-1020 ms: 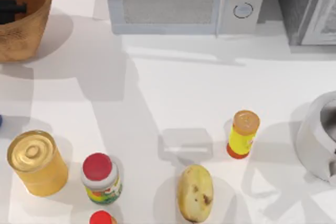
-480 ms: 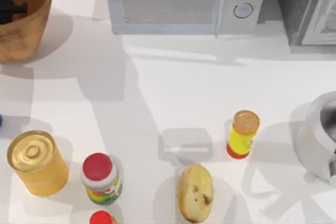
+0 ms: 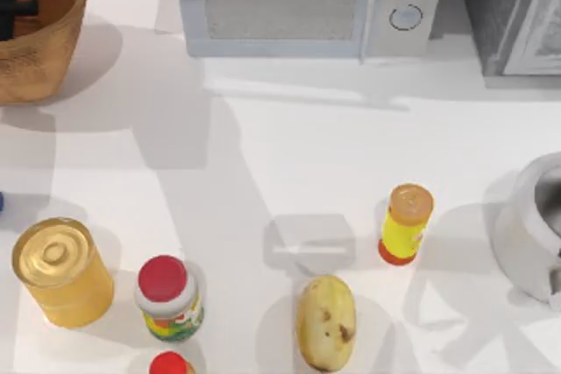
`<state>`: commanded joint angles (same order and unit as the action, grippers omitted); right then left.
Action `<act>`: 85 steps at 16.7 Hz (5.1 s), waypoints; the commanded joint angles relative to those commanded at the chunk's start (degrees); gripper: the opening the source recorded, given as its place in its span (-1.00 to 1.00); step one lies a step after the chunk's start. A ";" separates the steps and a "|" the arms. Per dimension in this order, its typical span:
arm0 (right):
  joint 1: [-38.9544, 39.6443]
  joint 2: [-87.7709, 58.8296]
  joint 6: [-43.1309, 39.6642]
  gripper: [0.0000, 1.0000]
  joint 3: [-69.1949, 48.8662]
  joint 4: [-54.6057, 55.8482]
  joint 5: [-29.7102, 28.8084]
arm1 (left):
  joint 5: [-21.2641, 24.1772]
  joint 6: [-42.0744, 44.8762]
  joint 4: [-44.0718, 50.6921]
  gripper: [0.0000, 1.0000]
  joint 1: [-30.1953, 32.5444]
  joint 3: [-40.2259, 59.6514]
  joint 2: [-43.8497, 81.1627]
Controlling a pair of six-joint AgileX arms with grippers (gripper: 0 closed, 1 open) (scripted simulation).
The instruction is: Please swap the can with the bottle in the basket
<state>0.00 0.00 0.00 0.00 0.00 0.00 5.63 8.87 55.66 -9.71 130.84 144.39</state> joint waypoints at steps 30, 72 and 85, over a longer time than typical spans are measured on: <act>0.00 0.00 0.00 1.00 0.00 0.00 0.00 | -5.43 -8.65 -53.75 -1.00 9.35 -126.61 -139.45; 0.00 0.00 0.00 1.00 0.00 0.00 0.00 | 67.03 -7.16 -135.34 -1.00 29.85 -67.82 -0.12; 0.00 0.00 0.00 1.00 0.00 0.00 0.00 | 67.04 -7.16 -135.36 0.21 29.84 -67.85 -0.09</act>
<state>0.00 0.00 0.00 0.00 0.00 0.00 72.67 1.70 -79.70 20.12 62.99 144.30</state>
